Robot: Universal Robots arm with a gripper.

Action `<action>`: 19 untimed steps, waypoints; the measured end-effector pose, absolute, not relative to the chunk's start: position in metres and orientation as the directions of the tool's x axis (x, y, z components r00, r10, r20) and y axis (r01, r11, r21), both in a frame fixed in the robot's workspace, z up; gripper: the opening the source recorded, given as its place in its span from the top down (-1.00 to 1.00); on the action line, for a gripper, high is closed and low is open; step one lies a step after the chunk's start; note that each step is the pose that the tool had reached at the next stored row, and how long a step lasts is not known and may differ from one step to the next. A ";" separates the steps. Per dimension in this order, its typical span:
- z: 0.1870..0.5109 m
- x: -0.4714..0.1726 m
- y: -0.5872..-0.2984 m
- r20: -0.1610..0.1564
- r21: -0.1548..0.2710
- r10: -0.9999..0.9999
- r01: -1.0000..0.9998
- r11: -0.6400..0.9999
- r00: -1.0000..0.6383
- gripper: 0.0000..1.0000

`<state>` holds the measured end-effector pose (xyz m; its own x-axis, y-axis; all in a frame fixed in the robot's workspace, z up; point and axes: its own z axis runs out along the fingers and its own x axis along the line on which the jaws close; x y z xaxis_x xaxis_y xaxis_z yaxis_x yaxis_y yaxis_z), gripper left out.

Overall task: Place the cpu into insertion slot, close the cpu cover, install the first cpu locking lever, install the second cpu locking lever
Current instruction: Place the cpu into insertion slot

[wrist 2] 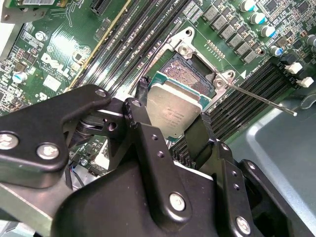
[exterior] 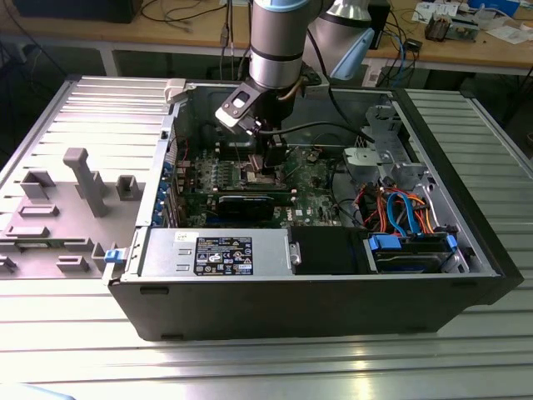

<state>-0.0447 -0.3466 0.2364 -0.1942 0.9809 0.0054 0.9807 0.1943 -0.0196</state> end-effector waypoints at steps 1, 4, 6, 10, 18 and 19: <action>0.236 -0.045 -0.347 0.005 -0.020 0.981 0.981 0.193 -0.193 -0.09; 0.236 -0.045 -0.347 0.005 -0.020 0.982 0.982 0.189 -0.189 -0.09; 0.236 -0.045 -0.347 0.005 -0.020 0.983 0.982 0.186 -0.186 -0.09; 0.236 -0.045 -0.347 0.005 -0.020 0.984 0.983 0.180 -0.180 -0.09; 0.236 -0.045 -0.347 0.005 -0.020 0.986 0.986 0.164 -0.164 -0.09; 0.236 -0.045 -0.347 0.005 -0.020 0.987 0.987 0.162 -0.162 -0.09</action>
<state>-0.0448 -0.3466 0.2364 -0.1624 0.9867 0.0054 0.9865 0.1624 -0.0196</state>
